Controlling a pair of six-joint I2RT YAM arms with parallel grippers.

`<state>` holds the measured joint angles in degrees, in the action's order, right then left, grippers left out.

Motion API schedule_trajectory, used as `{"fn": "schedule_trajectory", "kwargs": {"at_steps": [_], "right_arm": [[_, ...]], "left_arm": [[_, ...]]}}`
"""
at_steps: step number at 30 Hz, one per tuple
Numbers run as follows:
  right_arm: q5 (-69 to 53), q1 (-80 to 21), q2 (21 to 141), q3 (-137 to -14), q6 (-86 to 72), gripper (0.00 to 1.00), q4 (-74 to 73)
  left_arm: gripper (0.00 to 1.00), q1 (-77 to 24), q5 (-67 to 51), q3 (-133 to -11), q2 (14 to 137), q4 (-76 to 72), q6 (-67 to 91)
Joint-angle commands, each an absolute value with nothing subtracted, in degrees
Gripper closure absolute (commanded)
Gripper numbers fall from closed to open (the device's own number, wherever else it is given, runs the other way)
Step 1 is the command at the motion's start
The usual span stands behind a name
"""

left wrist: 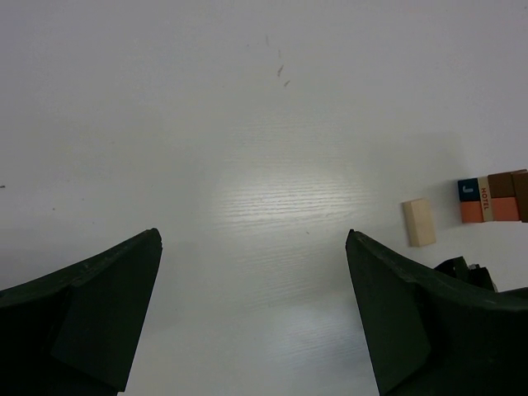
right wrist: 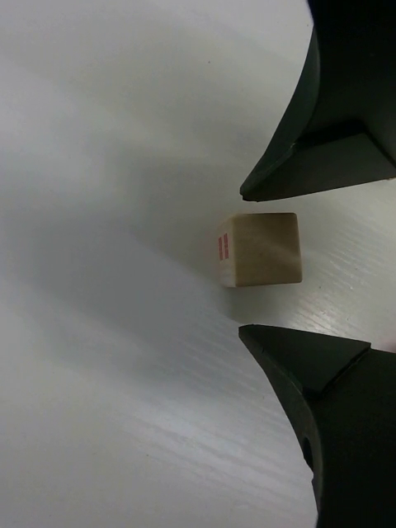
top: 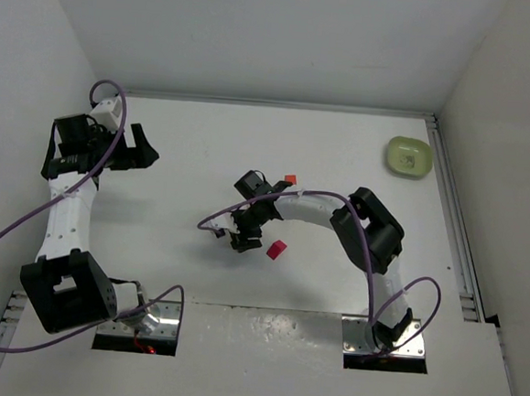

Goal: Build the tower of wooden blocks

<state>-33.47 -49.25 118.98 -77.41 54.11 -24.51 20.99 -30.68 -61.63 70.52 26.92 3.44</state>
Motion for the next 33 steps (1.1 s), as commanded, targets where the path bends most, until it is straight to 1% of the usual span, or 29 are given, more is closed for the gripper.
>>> {"fn": "schedule_trajectory", "kwargs": {"at_steps": [1,2,5,7,8,11,13,14,15,16,17,18,20,21,23,24,26,27,29,30,31,32,33], "right_arm": [[-34.1,-49.3,119.1,-78.4,55.8,0.4,-24.3],[-33.9,-49.3,119.2,-78.0,56.0,0.43,-24.3],[-33.2,-49.0,119.3,-77.3,56.0,0.48,-23.8],[-33.1,-49.2,119.1,-77.1,54.9,0.54,-23.2],[-33.1,-49.2,118.8,-76.9,54.6,0.63,-22.9],[-33.1,-49.1,116.7,-76.8,50.8,0.75,-22.1],[-34.4,-48.6,115.1,-76.1,44.0,0.83,-21.2],[-34.5,-48.3,112.6,-75.9,37.9,0.87,-19.4],[-33.7,-48.0,109.8,-73.8,30.8,0.94,-18.3],[-32.8,-47.6,108.2,-73.0,27.1,0.98,-15.5],[-30.1,-47.5,103.4,-71.4,23.4,1.0,-13.0],[-28.7,-47.2,101.7,-69.9,13.4,1.0,-11.5],[-24.3,-46.8,97.3,-68.3,7.1,1.0,-11.6],[-20.5,-46.1,93.4,-67.2,0.5,1.0,-12.0],[-19.0,-45.4,90.9,-65.5,-4.4,1.0,-13.0],[-13.2,-44.6,87.1,-62.6,-10.2,1.0,-12.6],[-5.3,-45.6,85.2,-61.1,-14.5,1.0,-11.8],[5.6,-46.4,83.9,-60.7,-17.6,1.0,-13.3],[11.3,-48.3,83.2,-60.8,-19.2,1.0,-15.7],[17.0,-48.5,83.3,-62.0,-22.6,1.0,-17.3],[18.5,-48.3,83.8,-62.7,-24.2,1.0,-22.9],[19.6,-48.3,84.4,-65.7,-25.8,1.0,-24.9],[21.7,-48.0,85.0,-66.7,-32.9,1.0,-27.2]], "left_arm": [[0.01,21.7,-31.9,-61.6,71.1,26.0,2.8],[0.01,21.7,-31.9,-61.6,71.1,26.0,2.8],[0.01,21.7,-31.9,-61.6,71.6,26.0,2.8],[0.01,21.7,-31.9,-61.6,71.6,26.0,2.8],[0.01,21.7,-31.9,-61.6,71.6,26.0,2.8],[0.01,21.7,-31.9,-61.6,71.6,26.0,2.8],[0.01,21.7,-32.4,-61.6,71.1,26.0,1.6],[0.01,21.2,-32.4,-61.6,71.1,26.0,1.6],[0.01,21.2,-31.8,-61.1,70.4,26.0,1.0],[0.01,21.2,-31.8,-61.1,69.9,25.4,0.4],[0.01,20.7,-31.2,-61.1,69.9,25.4,0.4],[0.01,20.7,-31.2,-61.1,69.9,25.4,0.4],[0.01,20.1,-31.2,-60.5,69.3,24.9,-0.1],[0.01,19.4,-31.2,-60.5,69.3,24.9,-0.1],[0.01,18.7,-31.2,-60.5,69.3,24.9,-0.1],[0.01,18.2,-31.2,-59.9,69.3,24.3,0.5],[0.01,17.7,-31.2,-59.9,68.8,24.3,0.5],[0.01,17.7,-31.2,-59.9,68.8,24.3,1.1],[0.01,17.1,-31.2,-59.9,69.3,24.3,1.8],[0.01,16.5,-31.2,-59.9,69.3,24.3,1.8],[0.01,16.5,-31.2,-59.9,70.0,24.3,2.4],[0.01,16.5,-30.7,-59.9,70.0,23.7,3.2],[0.01,16.0,-30.7,-59.9,70.0,23.7,3.2]]}}
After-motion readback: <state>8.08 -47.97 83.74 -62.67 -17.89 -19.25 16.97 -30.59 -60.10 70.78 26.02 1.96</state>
